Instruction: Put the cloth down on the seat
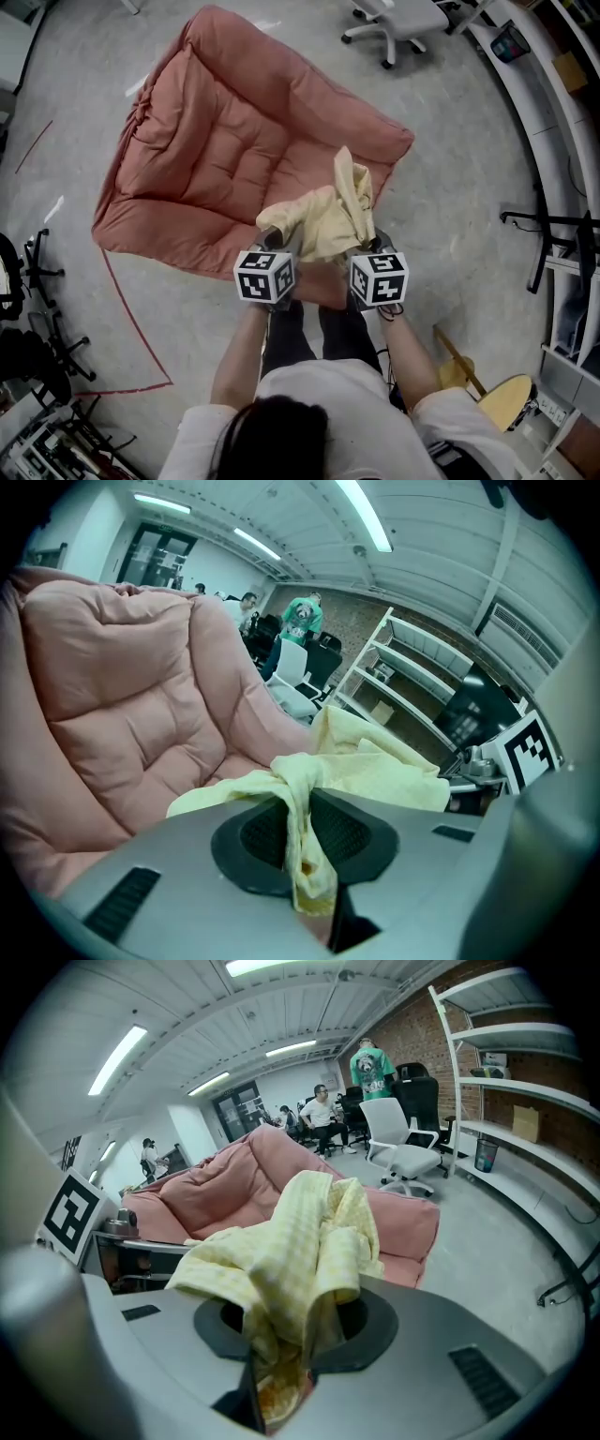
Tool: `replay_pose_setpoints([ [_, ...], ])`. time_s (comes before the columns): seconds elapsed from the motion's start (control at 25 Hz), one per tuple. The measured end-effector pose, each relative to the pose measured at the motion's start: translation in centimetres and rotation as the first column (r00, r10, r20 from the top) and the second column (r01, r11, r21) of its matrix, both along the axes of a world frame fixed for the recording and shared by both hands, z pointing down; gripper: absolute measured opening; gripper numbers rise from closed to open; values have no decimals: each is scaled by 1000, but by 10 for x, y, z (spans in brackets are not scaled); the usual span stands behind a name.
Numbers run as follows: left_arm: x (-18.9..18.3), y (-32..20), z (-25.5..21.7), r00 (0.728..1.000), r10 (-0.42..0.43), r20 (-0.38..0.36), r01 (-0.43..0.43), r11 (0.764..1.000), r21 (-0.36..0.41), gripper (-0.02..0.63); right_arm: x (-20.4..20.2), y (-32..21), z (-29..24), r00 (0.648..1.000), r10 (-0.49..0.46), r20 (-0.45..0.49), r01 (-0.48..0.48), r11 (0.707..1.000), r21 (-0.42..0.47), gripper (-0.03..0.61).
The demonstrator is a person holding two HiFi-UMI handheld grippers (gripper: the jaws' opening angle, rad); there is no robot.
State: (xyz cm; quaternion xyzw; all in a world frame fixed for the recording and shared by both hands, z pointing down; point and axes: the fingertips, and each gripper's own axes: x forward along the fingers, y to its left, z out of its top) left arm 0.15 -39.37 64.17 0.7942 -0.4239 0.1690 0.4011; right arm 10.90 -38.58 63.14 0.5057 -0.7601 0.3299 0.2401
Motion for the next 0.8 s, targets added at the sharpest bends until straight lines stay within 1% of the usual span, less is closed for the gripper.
replay_pose_setpoints([
  [0.24,14,-20,37,999,34,41,-33,999,-30,74,11,-23,39,1000,-14,8,14,999,-43,130],
  [0.4,10,-34,67,999,8,40,-5,998,-70,74,11,-39,68,1000,-3,24,5,997,-76,132],
  [0.56,3,-47,96,999,-13,47,17,995,-94,74,4,-51,98,999,-15,28,18,995,-98,133],
  [0.68,8,-56,116,998,-11,55,17,994,-105,74,10,-58,122,1000,-29,5,29,993,-116,140],
  [0.8,16,-61,137,998,9,68,-1,993,-117,74,16,-62,146,999,-51,-19,48,990,-136,143],
])
